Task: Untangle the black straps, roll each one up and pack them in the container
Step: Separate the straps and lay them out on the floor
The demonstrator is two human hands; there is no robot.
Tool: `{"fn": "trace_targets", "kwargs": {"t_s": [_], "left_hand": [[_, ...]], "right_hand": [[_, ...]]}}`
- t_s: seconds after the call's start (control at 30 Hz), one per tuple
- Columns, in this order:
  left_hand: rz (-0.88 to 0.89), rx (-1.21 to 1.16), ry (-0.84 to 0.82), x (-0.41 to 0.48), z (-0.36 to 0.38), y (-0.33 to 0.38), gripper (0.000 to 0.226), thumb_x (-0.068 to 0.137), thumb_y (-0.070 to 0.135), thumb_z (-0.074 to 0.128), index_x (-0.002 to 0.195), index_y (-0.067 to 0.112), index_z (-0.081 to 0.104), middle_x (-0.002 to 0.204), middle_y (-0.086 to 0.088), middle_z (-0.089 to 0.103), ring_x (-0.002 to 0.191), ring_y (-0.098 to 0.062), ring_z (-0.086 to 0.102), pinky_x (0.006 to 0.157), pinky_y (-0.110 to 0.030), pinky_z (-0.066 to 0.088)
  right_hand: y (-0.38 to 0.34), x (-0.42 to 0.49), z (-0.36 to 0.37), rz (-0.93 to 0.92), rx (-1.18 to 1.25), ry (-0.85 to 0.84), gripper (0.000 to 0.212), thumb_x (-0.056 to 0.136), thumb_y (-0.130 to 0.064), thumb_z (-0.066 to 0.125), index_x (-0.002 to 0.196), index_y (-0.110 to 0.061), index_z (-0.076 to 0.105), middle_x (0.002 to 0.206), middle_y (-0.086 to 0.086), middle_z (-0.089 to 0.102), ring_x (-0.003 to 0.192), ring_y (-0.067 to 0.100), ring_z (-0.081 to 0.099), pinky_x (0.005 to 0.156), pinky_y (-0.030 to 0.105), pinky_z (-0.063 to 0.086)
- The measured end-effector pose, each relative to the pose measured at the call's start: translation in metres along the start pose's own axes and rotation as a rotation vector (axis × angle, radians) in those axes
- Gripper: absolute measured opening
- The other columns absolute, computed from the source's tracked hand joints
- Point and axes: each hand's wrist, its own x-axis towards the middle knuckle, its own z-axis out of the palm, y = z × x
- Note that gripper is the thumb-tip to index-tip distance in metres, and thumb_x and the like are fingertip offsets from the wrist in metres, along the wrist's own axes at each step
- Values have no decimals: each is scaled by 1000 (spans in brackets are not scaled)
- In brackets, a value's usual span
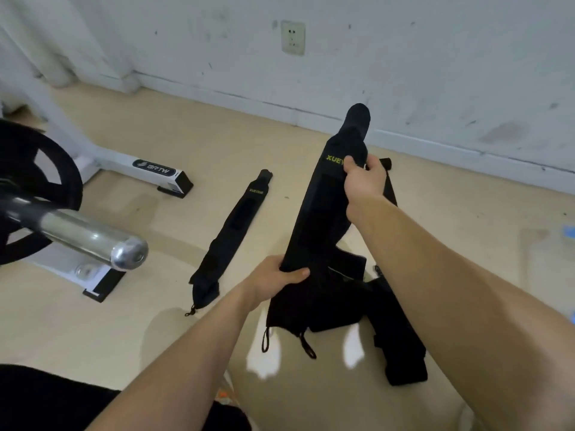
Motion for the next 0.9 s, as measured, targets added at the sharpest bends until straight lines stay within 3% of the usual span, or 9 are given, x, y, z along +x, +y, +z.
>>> {"fn": "trace_targets", "kwargs": {"t_s": [0.1, 0.2, 0.33, 0.5, 0.57, 0.63, 0.7, 0.77, 0.9], "left_hand": [[-116, -24, -16, 20, -10, -37, 28, 95, 34, 72, 117, 17, 74, 111, 0, 79, 105, -18, 74, 97, -32, 56], [-195, -75, 44, 44, -23, -64, 31, 95, 37, 71, 116, 14, 73, 104, -1, 80, 98, -19, 76, 90, -31, 59], [-226, -71, 155, 85, -42, -90, 35, 97, 40, 69, 118, 13, 71, 105, -4, 79, 95, -21, 76, 93, -38, 60], [-348, 83, 252, 126, -69, -109, 4, 97, 23, 63, 100, 23, 61, 106, -7, 71, 103, -28, 67, 101, -45, 53], [-362, 34, 298, 136, -80, -115, 12, 96, 16, 61, 103, 26, 57, 108, -5, 68, 108, -28, 64, 104, -45, 50], [-332, 48, 345, 141, -88, -126, 28, 96, 14, 63, 121, 23, 54, 114, 0, 66, 115, -27, 63, 107, -42, 49], [-304, 186, 347, 143, -90, -141, 57, 94, 16, 68, 143, 26, 40, 122, 3, 62, 118, -25, 62, 106, -41, 50], [-274, 358, 384, 143, -88, -156, 69, 89, 18, 72, 145, 33, 35, 127, 3, 60, 114, -24, 63, 103, -45, 54], [-163, 649, 420, 143, -76, -178, 44, 90, 15, 67, 125, 30, 47, 126, -2, 46, 85, -22, 63, 84, -45, 57]], "right_hand": [[22, 35, 12, 30, -16, 27, 7, 103, -18, 56, 105, -25, 57, 103, -2, 65, 102, 20, 63, 99, 42, 53], [50, 65, 29, 91, -21, -14, 15, 104, -15, 50, 116, -20, 56, 107, 1, 64, 102, 21, 62, 87, 37, 54], [101, 98, 58, 199, -53, -85, 37, 95, -4, 44, 127, -18, 57, 115, 10, 66, 108, 30, 65, 95, 51, 57], [154, 132, 95, 280, -104, -150, 52, 99, 4, 41, 145, -20, 46, 116, 6, 60, 107, 24, 62, 92, 42, 57], [169, 148, 109, 296, -144, -203, 56, 101, -1, 45, 152, -21, 38, 130, 8, 57, 119, 27, 59, 99, 43, 54], [185, 155, 114, 308, -332, -267, 69, 104, -13, 50, 162, -22, 15, 156, 10, 40, 138, 32, 45, 113, 43, 41], [201, 146, 107, 240, -649, -315, 72, 104, -21, 49, 163, -19, 8, 163, 11, 27, 144, 35, 35, 112, 40, 34], [223, 122, 93, 51, -859, -403, 60, 103, -15, 48, 158, -15, 26, 159, 13, 32, 141, 36, 40, 112, 42, 36], [269, 71, 66, -202, -1124, -692, 58, 99, -14, 49, 155, -23, 38, 161, 6, 31, 142, 32, 36, 116, 44, 35]]}}
